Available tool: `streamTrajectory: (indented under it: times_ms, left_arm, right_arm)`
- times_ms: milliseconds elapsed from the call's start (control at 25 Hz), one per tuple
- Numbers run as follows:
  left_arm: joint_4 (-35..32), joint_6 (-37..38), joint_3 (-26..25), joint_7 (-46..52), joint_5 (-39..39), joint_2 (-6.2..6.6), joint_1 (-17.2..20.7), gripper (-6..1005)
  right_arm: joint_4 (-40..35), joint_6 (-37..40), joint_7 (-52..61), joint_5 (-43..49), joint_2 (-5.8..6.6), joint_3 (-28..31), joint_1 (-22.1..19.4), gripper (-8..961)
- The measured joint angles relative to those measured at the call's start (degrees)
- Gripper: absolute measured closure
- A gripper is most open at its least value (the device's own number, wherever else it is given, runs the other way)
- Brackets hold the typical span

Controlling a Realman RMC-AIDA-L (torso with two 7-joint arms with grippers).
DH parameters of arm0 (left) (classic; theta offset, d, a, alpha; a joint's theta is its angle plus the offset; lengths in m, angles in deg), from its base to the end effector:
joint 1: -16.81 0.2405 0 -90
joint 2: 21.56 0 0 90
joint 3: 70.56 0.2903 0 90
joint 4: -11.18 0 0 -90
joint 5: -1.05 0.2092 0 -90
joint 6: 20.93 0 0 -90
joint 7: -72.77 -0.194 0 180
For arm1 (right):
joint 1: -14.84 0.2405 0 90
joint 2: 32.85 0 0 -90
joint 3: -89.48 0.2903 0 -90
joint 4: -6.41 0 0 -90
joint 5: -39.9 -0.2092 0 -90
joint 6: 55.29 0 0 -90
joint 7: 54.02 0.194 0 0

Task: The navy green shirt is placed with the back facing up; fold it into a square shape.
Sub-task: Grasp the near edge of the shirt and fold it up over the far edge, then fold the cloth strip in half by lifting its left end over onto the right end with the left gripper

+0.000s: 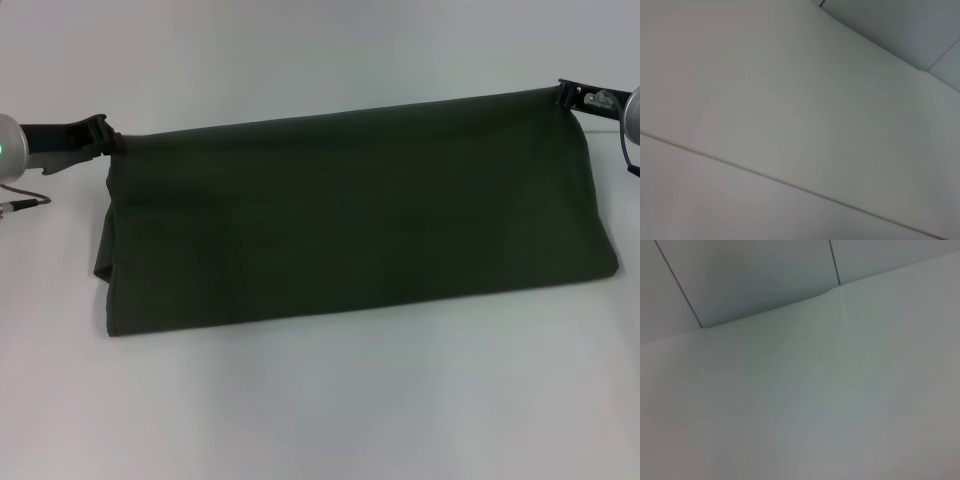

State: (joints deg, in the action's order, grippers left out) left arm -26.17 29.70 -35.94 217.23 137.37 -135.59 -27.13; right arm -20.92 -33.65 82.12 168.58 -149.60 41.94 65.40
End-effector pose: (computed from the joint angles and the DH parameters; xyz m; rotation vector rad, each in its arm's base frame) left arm -0.3139 0.5118 0.0209 -1.7520 -1.5719 -0.5074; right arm 0.2793 0.5605 -0.0081 -1.6901 1.2403 0.4451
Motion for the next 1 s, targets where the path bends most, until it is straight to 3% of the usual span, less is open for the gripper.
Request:
streamTrajectory:
  times_ms: [280,480,520,680,800,1000]
  left_arm:
    - [0.0,0.4,-0.2,-0.1,-1.5,-0.24,0.1,964]
    - [0.3,-0.8,-1.0,0.1,-2.6,-0.90,0.5,958]
    - [0.6,-1.1,-1.1,0.1,-3.0,-0.92,0.5,909]
    - [0.0,-1.0,-1.3,0.0,-5.6,-1.40,1.6,715]
    - [-2.6,2.0,-1.4,-0.8,-8.8,-1.70,4.0,644]
    - [-4.5,15.9,-1.4,-9.2,-21.5,-1.05,9.7,526]
  right_arm:
    - [-0.4,0.2,0.3,-0.1,0.18,0.0,0.5,923]
    - [0.1,1.0,-1.4,0.3,2.24,-2.3,1.5,922]
    - [0.3,1.0,-1.4,0.4,2.85,-2.4,1.8,922]
    - [-0.8,3.4,-0.6,0.5,4.65,-1.8,1.8,782]
    - [-5.3,10.9,1.3,0.2,5.30,0.2,-1.0,666]
    - [-15.6,27.5,1.2,-6.7,3.49,4.3,-9.9,436]
